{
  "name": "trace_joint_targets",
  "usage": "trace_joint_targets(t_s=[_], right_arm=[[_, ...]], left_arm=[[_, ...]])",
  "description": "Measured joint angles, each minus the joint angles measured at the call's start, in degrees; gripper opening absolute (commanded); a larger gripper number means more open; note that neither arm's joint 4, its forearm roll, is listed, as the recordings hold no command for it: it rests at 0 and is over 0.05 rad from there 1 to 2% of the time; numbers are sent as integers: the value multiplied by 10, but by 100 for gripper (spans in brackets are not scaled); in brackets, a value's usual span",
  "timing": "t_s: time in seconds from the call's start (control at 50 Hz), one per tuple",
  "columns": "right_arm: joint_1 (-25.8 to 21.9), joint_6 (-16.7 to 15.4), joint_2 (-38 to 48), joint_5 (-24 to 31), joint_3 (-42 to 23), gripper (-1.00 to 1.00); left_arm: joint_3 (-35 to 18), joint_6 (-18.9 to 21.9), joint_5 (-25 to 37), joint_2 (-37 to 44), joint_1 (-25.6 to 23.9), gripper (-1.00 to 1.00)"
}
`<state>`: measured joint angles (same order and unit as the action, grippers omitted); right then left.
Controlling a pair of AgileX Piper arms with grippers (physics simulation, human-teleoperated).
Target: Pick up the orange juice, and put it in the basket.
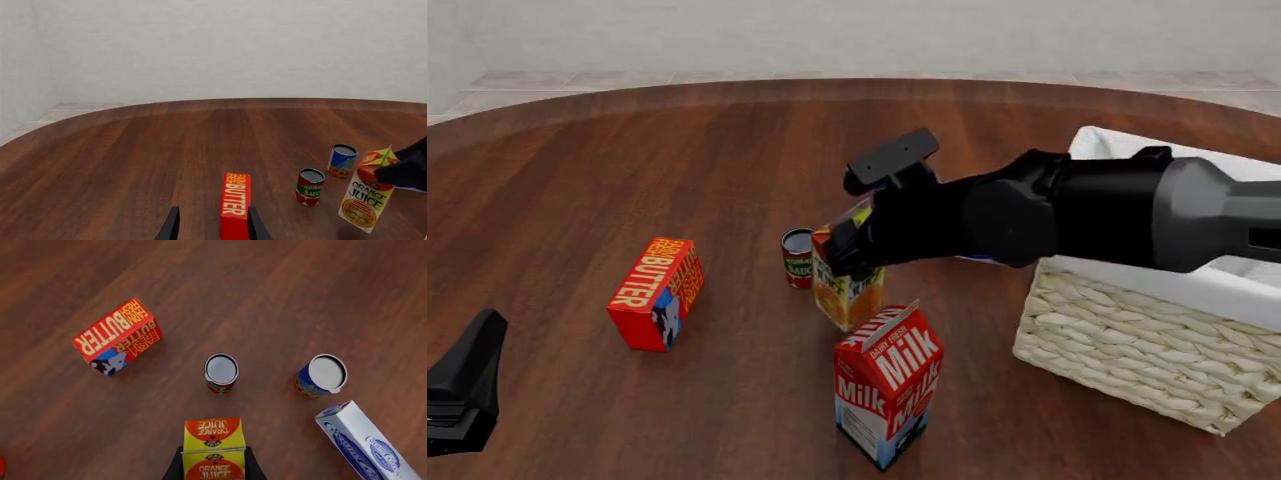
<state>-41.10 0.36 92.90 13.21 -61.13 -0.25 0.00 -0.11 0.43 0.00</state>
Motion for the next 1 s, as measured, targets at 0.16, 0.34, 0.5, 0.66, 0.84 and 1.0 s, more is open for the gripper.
trace_joint_targets(t_s=[0.16,0.34,0.5,0.66,0.84,1.0], right_arm=[[-2,-5,-13,16,-15,-100],[-5,-12,-35,40,-35,-100],[-6,-21,-52,63,-57,-100],[-6,-32,-69,90,-82,-100],[-8,-44,-90,121,-109,-100],[-10,-55,-103,147,-134,-100]], left_arm=[[0,0,0,0,0,100],[0,0,0,0,0,100],[0,0,0,0,0,100],[0,0,0,0,0,100],[0,0,0,0,0,100],[0,0,0,0,0,100]])
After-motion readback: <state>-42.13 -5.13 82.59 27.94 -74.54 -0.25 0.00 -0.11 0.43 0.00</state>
